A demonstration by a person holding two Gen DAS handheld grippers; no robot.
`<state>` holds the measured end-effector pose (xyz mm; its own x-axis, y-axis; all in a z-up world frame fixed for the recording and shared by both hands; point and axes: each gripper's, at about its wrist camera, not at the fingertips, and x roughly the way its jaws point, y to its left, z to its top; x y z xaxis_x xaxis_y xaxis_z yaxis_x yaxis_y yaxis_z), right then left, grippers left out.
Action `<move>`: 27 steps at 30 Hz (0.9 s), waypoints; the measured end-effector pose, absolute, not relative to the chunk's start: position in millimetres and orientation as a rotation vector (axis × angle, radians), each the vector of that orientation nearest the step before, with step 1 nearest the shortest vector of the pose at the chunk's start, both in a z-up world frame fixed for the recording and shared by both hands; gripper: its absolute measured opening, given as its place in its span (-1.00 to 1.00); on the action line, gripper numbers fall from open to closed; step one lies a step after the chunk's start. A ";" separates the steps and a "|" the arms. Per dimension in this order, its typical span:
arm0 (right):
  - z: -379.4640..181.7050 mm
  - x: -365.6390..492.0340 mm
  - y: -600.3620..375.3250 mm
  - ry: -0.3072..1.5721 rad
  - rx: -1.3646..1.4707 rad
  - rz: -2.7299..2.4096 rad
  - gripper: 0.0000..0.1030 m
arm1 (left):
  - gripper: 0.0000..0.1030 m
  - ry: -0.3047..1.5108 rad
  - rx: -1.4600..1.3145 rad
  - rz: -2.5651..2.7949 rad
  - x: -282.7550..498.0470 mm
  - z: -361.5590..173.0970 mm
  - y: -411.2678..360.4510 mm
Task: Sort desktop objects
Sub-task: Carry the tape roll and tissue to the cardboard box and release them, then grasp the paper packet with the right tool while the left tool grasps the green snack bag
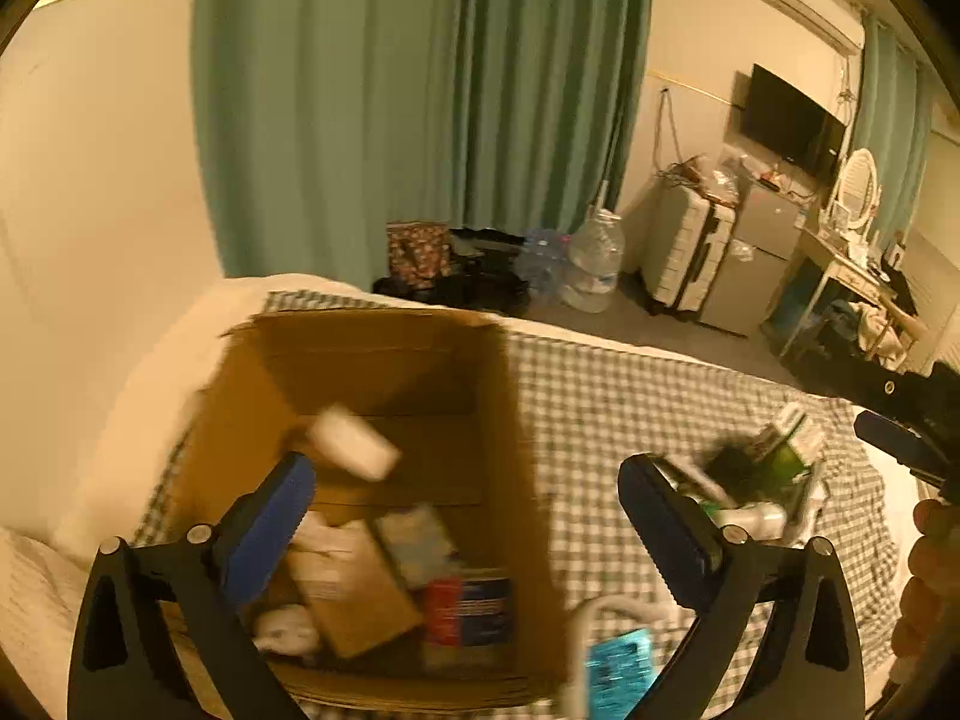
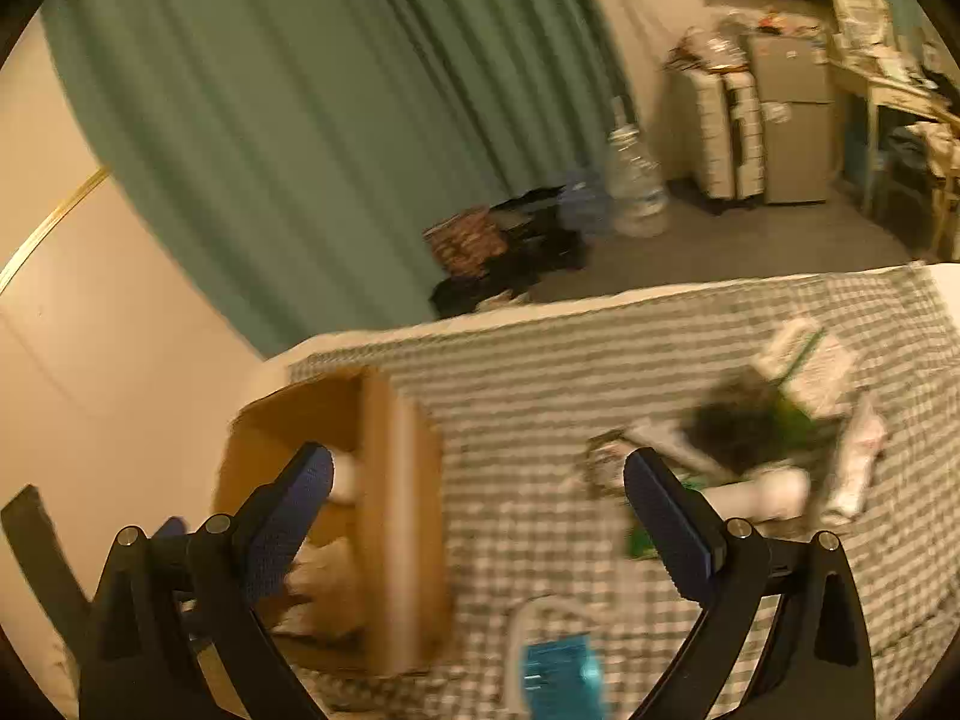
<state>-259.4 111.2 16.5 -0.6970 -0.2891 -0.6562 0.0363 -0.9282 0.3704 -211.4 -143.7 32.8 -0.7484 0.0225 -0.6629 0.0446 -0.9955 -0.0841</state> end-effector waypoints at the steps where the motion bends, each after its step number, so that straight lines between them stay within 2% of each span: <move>1: 19.0 -258.6 121.3 -0.491 1.120 -2.717 0.91 | 1.00 0.150 1.110 -2.938 -213.1 34.9 -131.1; 8: 20.6 -248.2 202.1 -0.398 1.051 -2.907 0.91 | 1.00 0.086 1.122 -2.964 -227.7 24.2 -45.2; 12: 7.6 -234.8 241.4 -0.241 1.004 -3.076 0.91 | 1.00 0.144 1.133 -2.980 -227.4 -8.9 -3.1; 16: -21.9 -235.8 268.3 -0.211 1.049 -3.132 0.91 | 1.00 0.152 1.179 -2.969 -233.9 -64.0 31.4; 20: -58.4 -237.4 301.5 -0.332 1.181 -3.124 0.91 | 1.00 0.114 1.283 -2.942 -239.5 -119.7 60.4; 23: -81.1 -239.9 317.6 -0.424 1.249 -3.100 0.91 | 1.00 0.022 1.365 -3.032 -243.8 -124.8 82.6; 27: -106.9 -251.2 328.9 -0.543 1.328 -3.074 0.91 | 1.00 -0.169 1.213 -3.102 -237.1 -123.9 97.7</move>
<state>-251.2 328.9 -106.9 -0.6672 0.1017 -0.7379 -0.3485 -0.9182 0.1886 -237.1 97.7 -123.9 -0.7195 0.1418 -0.6799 -0.2147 -0.9764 0.0235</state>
